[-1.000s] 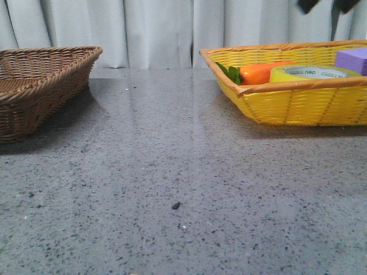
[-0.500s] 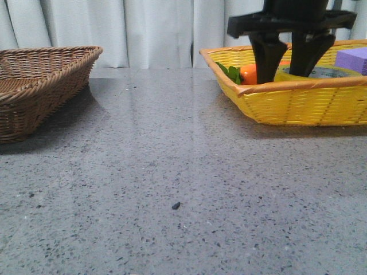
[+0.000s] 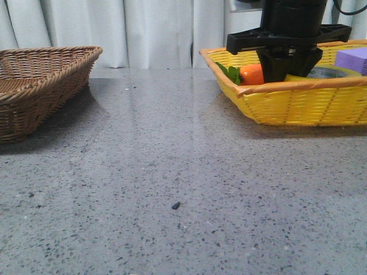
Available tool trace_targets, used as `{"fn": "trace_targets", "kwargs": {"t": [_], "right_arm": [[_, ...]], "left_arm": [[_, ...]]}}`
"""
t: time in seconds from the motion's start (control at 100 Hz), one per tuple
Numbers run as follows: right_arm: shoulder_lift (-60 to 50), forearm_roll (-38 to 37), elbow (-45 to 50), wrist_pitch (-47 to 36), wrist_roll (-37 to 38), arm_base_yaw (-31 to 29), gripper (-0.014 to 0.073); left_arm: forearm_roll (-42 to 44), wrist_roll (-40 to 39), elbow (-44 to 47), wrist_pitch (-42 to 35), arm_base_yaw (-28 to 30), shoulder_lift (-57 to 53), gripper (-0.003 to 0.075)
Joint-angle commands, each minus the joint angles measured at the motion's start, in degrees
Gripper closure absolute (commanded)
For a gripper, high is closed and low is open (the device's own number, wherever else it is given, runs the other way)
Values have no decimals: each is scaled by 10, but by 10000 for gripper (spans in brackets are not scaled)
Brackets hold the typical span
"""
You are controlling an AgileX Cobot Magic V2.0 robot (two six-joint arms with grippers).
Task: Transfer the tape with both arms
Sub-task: 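Lower the right gripper into the yellow basket and grasp the tape roll, then lift the tape roll and set it on the table between baskets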
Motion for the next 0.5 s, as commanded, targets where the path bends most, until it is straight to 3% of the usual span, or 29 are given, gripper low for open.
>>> {"fn": "trace_targets", "kwargs": {"t": [0.0, 0.28, 0.49], "right_arm": [[-26, -6, -19, -2, -6, -1, 589], [-26, -6, -38, 4, -6, -1, 603], [-26, -10, -119, 63, -6, -1, 647]], "left_arm": [[-4, -3, -20, -49, 0, 9, 741], [-4, -3, -20, -51, 0, 9, 741], [-4, -3, -20, -52, 0, 9, 741]]}}
